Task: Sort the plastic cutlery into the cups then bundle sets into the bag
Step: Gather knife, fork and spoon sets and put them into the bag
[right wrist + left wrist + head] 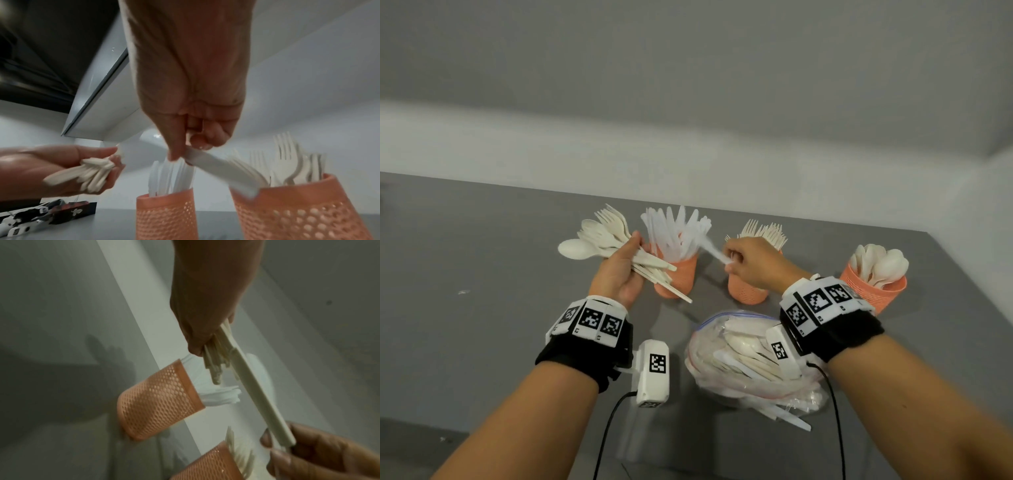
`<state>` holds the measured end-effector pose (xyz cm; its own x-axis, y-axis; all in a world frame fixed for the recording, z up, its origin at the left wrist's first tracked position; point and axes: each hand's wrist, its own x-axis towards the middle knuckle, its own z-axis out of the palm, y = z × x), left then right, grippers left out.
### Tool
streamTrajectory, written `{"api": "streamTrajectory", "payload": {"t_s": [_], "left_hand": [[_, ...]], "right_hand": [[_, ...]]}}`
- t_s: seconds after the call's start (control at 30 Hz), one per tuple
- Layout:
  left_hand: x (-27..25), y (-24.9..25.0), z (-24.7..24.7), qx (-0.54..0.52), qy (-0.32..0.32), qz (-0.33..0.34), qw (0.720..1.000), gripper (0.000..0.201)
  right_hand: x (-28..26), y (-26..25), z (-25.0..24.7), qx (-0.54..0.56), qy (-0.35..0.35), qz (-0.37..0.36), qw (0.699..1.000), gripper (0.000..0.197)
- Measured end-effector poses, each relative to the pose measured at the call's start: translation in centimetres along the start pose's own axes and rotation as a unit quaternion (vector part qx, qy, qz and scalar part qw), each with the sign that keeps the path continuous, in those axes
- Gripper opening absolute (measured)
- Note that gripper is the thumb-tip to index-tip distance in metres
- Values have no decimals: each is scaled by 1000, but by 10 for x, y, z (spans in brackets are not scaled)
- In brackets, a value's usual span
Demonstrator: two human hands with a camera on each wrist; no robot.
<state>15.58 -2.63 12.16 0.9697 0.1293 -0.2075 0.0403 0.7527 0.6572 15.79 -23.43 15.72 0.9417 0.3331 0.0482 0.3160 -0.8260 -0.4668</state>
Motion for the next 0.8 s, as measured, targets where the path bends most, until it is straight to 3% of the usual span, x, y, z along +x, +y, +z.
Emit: {"api": "streamTrajectory", "payload": {"t_s": [0.1,0.23,0.43,0.53,0.6,0.67,0.73,0.8], "left_hand": [[2,4,-7,20,-2,-11,1000,19],[0,1,-7,25,-55,-22,998,15],[-3,2,-8,63,-86,-27,994,11],[-3,2,-8,75,-93,-24,993,11],[-2,0,-6,85,-96,-17,992,12],[-5,-3,0,98,-106,-9,989,15],[-8,-6,8,119,-130,-2,984,21],[-13,-11,15,150,-154,-4,977,26]], "right_hand": [[16,-15,3,130,86,-1,988,5],[44,-43,17,284,139,6,949,16],[77,-49,41,236,136,55,961,23],[78,-49,37,207,200,36,957,39],[68,-54,30,210,255,-7,944,27],[54,-61,26,247,236,-49,939,12],[42,-66,26,253,153,-55,954,19],[35,-65,30,214,123,-32,969,26]]}}
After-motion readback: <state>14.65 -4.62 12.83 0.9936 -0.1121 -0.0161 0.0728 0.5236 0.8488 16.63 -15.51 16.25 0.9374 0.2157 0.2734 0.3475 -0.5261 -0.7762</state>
